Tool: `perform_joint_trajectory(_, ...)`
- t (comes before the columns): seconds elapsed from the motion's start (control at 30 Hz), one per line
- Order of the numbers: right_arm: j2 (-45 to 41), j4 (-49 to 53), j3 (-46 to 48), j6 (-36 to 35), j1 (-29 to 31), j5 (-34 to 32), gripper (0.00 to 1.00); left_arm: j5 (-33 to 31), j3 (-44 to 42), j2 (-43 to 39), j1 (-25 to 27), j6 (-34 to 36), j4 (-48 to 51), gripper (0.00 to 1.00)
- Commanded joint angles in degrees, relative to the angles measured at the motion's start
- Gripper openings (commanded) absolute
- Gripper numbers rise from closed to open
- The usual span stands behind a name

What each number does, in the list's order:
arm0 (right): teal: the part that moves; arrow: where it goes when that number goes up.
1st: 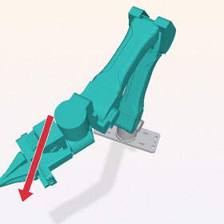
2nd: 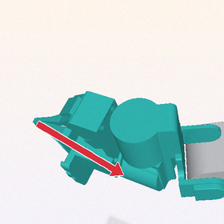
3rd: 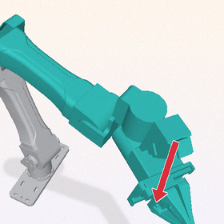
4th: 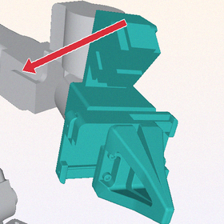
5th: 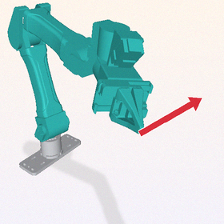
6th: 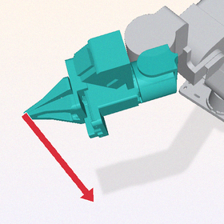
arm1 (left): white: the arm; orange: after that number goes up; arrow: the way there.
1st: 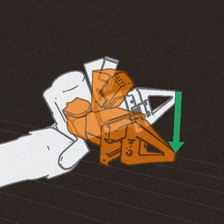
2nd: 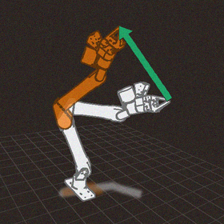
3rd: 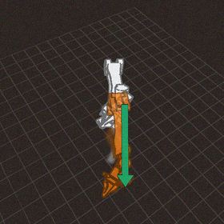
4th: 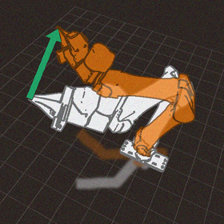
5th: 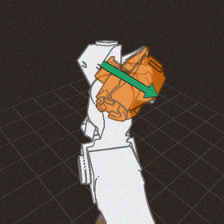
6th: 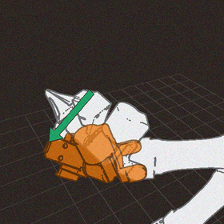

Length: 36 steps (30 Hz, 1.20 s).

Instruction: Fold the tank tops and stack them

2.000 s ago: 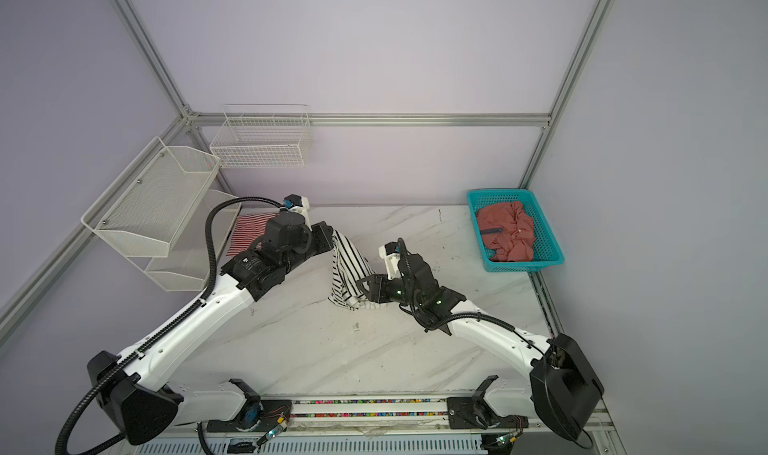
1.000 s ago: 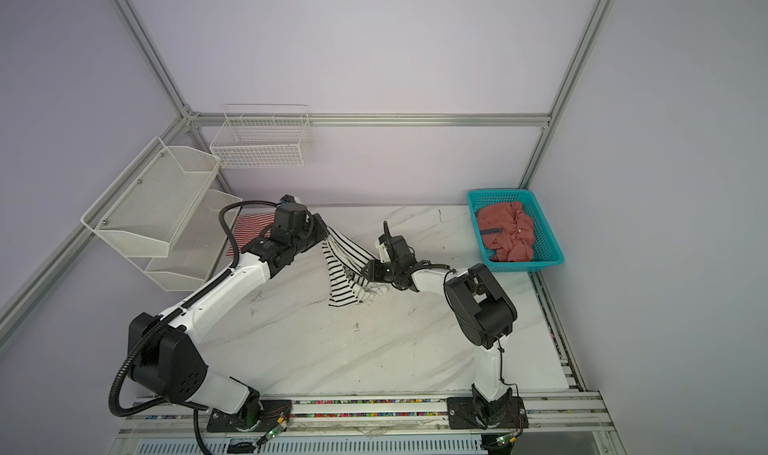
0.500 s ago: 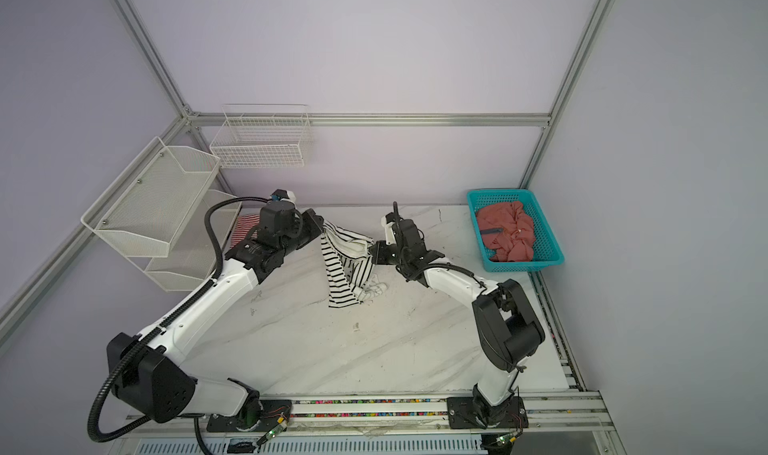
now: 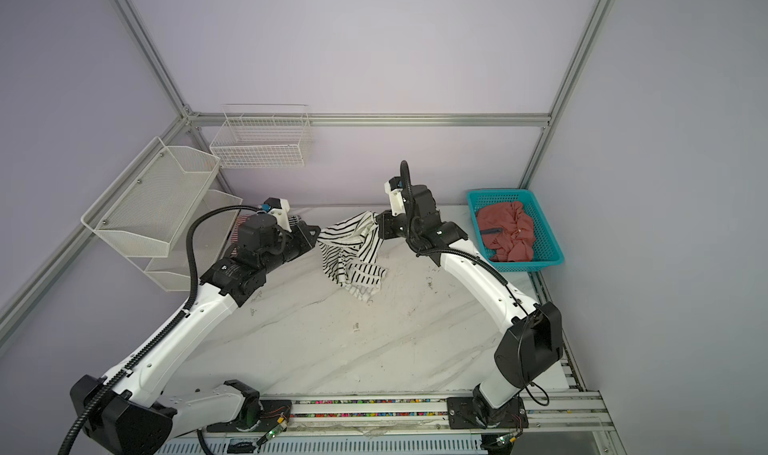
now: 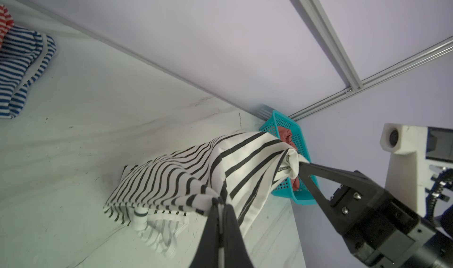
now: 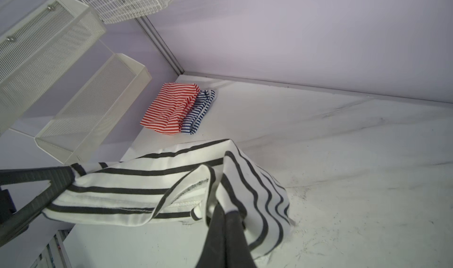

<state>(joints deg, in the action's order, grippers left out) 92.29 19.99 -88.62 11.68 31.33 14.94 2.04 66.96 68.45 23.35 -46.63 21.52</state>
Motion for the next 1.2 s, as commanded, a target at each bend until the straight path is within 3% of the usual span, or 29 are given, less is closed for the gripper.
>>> perform_joint_trajectory(0.0, 5.57, 11.98, -0.64, -4.73, -0.11, 3.21, 0.0, -0.2, -5.53, -3.49, 0.2, 2.5, 3.33, 0.0)
perform_joint_trajectory(0.17, 13.38, 12.02, -0.33, -5.15, -0.13, 2.64, 0.0, -2.32, -10.78, -5.94, 0.2, 1.94, 4.53, 0.0)
perform_joint_trajectory(0.3, 22.05, 10.62, -5.3, -5.66, -0.13, 4.09, 0.0, -2.75, -12.35, -4.77, 0.21, 1.81, 4.58, 0.0)
perform_joint_trajectory(0.5, 30.13, 10.1, -13.92, -4.24, -0.13, 4.95, 0.41, -3.86, -12.69, -2.49, -0.15, 1.51, 4.65, 0.0)
perform_joint_trajectory(0.63, 23.67, 3.27, -7.58, -1.32, -0.13, 3.96, 0.51, -6.53, -12.63, -3.16, -0.93, 0.78, 4.52, 0.0)
perform_joint_trajectory(0.83, 13.1, -5.22, 7.69, 4.35, -0.13, 2.38, 0.47, -8.81, -12.91, -4.3, -2.65, -0.3, 4.11, 0.0)
perform_joint_trajectory(1.0, 9.19, -11.22, 17.35, 8.4, -0.13, 4.15, 0.31, -8.06, -12.99, -2.92, -3.62, -0.56, 4.06, 0.0)
perform_joint_trajectory(1.17, 12.01, -14.7, 20.26, 10.63, -0.13, 6.44, 0.15, -7.22, -13.08, -1.56, -4.42, -1.25, 3.81, 0.0)
